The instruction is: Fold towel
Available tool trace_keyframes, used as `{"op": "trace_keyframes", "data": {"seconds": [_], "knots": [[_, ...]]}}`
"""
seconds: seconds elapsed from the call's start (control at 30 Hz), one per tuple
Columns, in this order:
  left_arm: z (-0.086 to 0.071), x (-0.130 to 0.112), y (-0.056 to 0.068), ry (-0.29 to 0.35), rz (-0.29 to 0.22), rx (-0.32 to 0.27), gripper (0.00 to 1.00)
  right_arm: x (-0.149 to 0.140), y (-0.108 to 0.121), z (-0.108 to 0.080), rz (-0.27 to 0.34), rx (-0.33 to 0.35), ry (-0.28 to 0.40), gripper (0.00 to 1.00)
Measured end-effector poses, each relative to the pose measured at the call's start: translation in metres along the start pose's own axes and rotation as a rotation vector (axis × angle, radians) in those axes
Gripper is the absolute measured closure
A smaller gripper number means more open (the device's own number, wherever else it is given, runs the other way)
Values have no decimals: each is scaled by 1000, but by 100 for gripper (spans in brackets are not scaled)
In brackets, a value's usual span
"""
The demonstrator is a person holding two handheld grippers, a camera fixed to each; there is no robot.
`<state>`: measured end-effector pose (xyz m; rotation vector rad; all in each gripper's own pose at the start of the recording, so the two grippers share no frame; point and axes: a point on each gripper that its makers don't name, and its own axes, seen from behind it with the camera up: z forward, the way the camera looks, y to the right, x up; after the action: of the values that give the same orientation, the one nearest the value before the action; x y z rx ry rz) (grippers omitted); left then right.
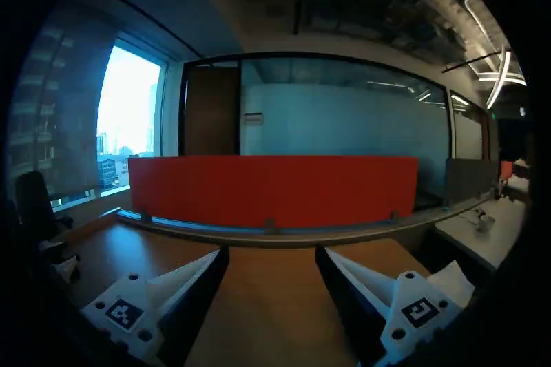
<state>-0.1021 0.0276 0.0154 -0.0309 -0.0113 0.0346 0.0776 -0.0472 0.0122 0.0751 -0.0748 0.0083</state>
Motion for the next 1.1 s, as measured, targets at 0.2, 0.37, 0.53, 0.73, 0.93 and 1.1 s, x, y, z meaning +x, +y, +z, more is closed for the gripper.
{"op": "trace_keyframes", "data": {"seconds": [0.2,0.37,0.53,0.73,0.93,1.1], "knots": [[-4,-21,-1,5,-14,-3,3,-15,-4,-1,2,7,4,4],[-4,-30,-2,25,-38,-5,3,-25,-6,-3,-5,6,8,4],[-5,-39,-2,39,-41,-6,3,-34,-7,-2,-10,8,7,3],[-3,-45,-4,38,-40,-4,3,-42,-9,0,3,12,2,4],[-2,-49,-3,39,-39,-7,3,-44,-11,0,-7,19,-1,4],[-2,-52,-5,35,-40,-2,3,-45,-12,1,-7,22,-1,4]]}}
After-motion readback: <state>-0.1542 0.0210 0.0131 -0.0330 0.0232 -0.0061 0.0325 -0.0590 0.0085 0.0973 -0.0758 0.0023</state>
